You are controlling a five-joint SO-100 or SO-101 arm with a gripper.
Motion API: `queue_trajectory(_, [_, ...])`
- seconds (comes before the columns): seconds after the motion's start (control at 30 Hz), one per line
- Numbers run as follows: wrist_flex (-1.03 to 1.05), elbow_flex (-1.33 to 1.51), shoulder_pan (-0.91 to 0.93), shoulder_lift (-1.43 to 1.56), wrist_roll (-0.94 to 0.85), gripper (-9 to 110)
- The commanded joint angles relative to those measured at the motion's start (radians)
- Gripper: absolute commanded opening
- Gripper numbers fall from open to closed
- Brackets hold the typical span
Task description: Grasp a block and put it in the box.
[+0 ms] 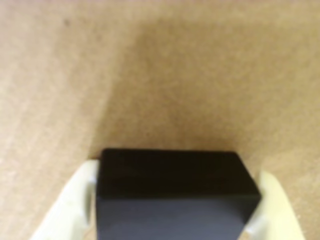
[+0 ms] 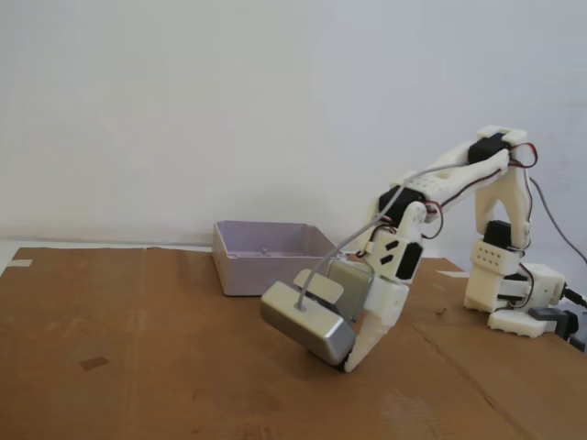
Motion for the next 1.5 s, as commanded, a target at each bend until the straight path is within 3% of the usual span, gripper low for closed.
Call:
queue_trajectory(0.0, [0.0,0.011,0.005,-0.003,0.017,21])
queue_trajectory(0.57, [0.0,0.0,0.012,0.011,0.017,10])
queue_trajectory(1.47, [0.0,-0.172,0.026,0.017,0.015,10])
